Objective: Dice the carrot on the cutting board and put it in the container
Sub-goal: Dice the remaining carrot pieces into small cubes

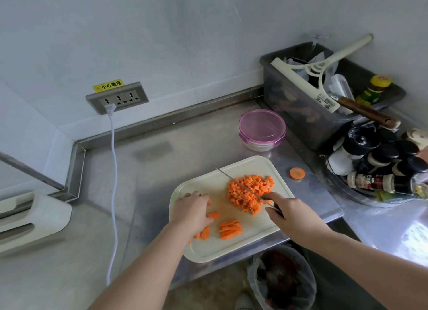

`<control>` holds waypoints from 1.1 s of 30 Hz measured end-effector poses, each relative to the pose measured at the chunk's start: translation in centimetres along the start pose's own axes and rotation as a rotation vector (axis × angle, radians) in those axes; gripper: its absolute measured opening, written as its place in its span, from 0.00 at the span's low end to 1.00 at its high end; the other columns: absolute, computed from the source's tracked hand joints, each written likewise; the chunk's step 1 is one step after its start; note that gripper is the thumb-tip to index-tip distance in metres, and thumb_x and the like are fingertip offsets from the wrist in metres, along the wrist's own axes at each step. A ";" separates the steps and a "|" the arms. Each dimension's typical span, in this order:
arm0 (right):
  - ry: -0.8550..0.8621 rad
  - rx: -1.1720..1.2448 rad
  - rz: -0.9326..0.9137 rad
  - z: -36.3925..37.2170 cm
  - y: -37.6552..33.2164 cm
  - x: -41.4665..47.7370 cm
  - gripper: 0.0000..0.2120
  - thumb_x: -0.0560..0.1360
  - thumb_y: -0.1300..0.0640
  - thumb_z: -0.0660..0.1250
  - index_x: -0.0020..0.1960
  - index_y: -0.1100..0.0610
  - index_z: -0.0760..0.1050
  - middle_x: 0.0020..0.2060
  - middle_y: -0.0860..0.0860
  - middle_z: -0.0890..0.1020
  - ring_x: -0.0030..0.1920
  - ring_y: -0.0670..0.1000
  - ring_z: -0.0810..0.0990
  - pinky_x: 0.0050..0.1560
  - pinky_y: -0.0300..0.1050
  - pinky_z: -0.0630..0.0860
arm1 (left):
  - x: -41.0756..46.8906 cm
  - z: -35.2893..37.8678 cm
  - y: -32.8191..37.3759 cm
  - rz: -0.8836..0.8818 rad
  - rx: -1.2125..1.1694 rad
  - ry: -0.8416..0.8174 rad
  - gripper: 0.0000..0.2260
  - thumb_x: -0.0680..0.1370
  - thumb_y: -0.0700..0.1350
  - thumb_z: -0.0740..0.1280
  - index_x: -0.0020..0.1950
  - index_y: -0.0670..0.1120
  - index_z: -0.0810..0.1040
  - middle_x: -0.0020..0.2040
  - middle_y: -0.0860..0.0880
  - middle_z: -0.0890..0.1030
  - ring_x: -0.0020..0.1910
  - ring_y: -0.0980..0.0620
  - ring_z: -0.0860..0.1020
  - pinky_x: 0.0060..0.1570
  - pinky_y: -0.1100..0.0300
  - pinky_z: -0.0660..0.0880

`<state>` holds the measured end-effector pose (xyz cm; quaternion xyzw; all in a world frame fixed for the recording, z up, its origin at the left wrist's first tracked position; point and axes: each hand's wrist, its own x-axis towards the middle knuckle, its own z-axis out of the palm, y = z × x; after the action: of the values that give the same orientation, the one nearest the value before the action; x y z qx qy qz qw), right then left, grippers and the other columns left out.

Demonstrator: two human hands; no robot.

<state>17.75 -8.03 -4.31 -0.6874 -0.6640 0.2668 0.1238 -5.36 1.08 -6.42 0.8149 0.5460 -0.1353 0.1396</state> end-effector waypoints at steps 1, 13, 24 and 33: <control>-0.012 0.031 0.018 0.3 -0.2 0.1 0.15 0.81 0.53 0.58 0.68 0.49 0.69 0.26 0.46 0.70 0.26 0.46 0.68 0.30 0.39 0.64 | 0.0 0.2 0.2 0.011 0.010 0.006 0.19 0.75 0.55 0.67 0.64 0.53 0.73 0.60 0.52 0.75 0.60 0.50 0.73 0.58 0.56 0.69; -0.079 0.133 0.132 2.0 -1.0 1.3 0.11 0.82 0.53 0.57 0.63 0.52 0.71 0.36 0.51 0.78 0.31 0.49 0.73 0.34 0.43 0.70 | 1.8 1.3 1.3 -0.033 -0.102 0.121 0.09 0.77 0.52 0.64 0.55 0.51 0.78 0.53 0.52 0.80 0.53 0.49 0.77 0.52 0.56 0.70; -0.164 -0.019 0.116 3.5 -2.8 1.0 0.09 0.83 0.53 0.51 0.55 0.53 0.68 0.35 0.50 0.76 0.37 0.54 0.76 0.40 0.49 0.74 | 1.2 2.5 2.2 -0.182 -0.259 0.243 0.11 0.77 0.55 0.64 0.53 0.49 0.76 0.53 0.50 0.80 0.53 0.47 0.78 0.50 0.55 0.71; -0.209 -0.082 0.114 3.7 -3.0 0.9 0.11 0.83 0.52 0.50 0.60 0.53 0.68 0.39 0.51 0.78 0.39 0.53 0.78 0.43 0.49 0.77 | 0.9 1.7 3.1 -0.201 -0.325 0.212 0.06 0.77 0.49 0.64 0.47 0.47 0.74 0.48 0.48 0.80 0.49 0.46 0.78 0.45 0.55 0.70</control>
<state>13.21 -7.55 -5.93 -0.6971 -0.6433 0.3165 0.0102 -2.22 0.10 -8.09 0.7329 0.6506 0.0278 0.1969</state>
